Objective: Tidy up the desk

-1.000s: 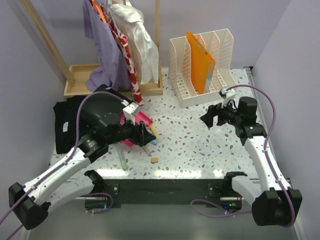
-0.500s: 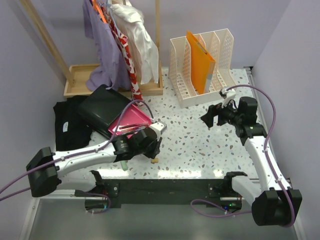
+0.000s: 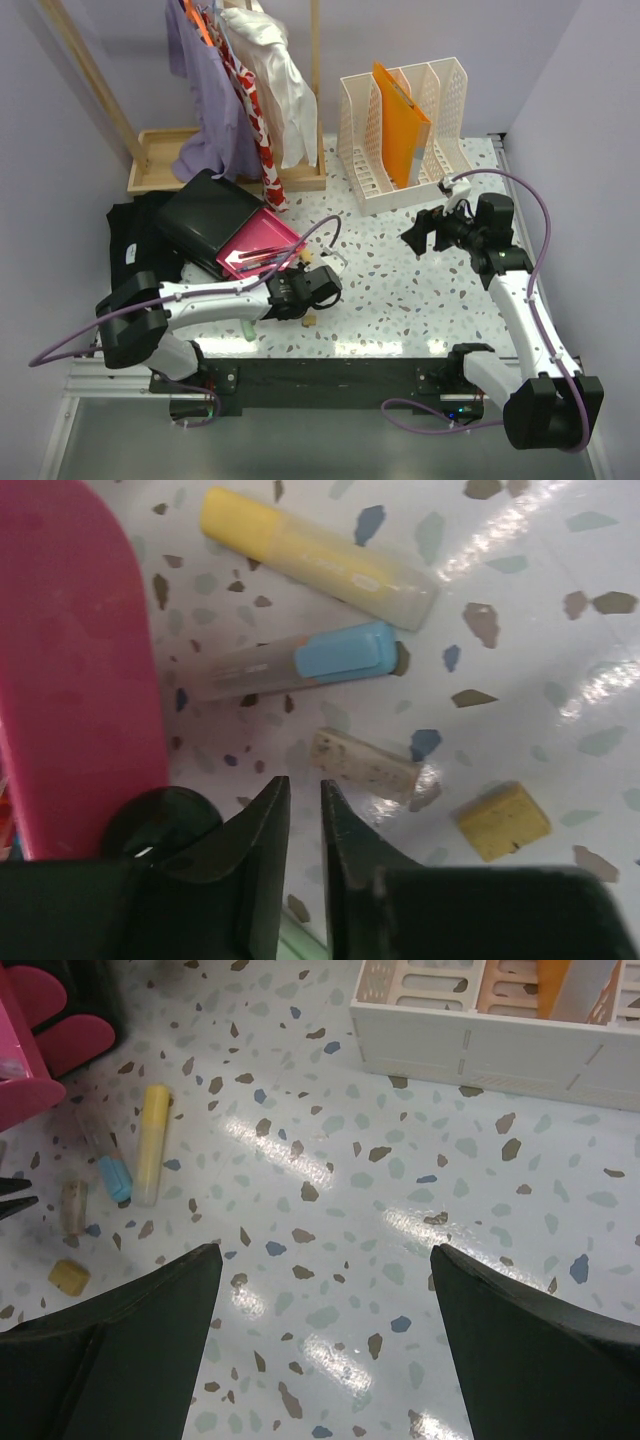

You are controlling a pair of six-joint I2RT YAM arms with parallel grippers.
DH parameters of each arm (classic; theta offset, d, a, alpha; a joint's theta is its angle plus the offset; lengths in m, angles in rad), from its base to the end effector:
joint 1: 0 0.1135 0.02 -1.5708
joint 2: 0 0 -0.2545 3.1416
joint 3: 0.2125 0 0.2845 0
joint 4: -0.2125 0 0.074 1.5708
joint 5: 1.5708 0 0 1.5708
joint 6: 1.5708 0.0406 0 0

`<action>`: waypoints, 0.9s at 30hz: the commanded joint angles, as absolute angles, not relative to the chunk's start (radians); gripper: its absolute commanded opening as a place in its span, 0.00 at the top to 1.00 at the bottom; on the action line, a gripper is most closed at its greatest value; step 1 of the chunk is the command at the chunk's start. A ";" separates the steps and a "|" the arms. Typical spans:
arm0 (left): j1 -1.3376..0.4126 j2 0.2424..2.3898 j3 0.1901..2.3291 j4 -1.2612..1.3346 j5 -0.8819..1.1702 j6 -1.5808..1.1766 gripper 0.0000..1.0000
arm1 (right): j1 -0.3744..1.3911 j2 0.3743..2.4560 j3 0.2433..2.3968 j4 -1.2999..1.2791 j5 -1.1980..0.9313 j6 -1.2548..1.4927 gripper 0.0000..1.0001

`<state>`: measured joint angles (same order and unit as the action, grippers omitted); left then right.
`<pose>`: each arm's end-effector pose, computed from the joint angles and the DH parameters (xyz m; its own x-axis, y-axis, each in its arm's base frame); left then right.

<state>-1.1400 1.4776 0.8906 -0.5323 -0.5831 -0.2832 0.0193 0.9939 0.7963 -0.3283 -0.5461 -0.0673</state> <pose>0.1490 -0.2707 0.1657 -0.5447 0.6266 -0.5574 0.5270 0.7727 0.3538 0.2592 0.0261 0.2765 -0.4695 -0.0665 -0.8804 -0.4983 0.8432 0.2020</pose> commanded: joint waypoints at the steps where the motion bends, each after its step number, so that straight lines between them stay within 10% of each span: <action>1: -1.123 1.493 0.968 -0.610 -0.828 -0.227 0.71 | 0.017 0.992 0.799 -0.299 -0.569 -0.074 0.10; 15: -0.818 1.338 0.992 -0.457 -0.738 -0.071 0.38 | 0.017 0.988 0.801 -0.301 -0.560 -0.075 0.10; 27: -0.769 1.315 1.048 -0.492 -0.661 -0.089 0.33 | 0.015 0.988 0.802 -0.302 -0.558 -0.077 0.10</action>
<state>-0.7795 1.3605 1.0016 -0.4889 -0.6769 -0.1009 0.0193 0.9939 0.7963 -0.3283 -0.5453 -0.0677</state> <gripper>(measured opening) 0.665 0.900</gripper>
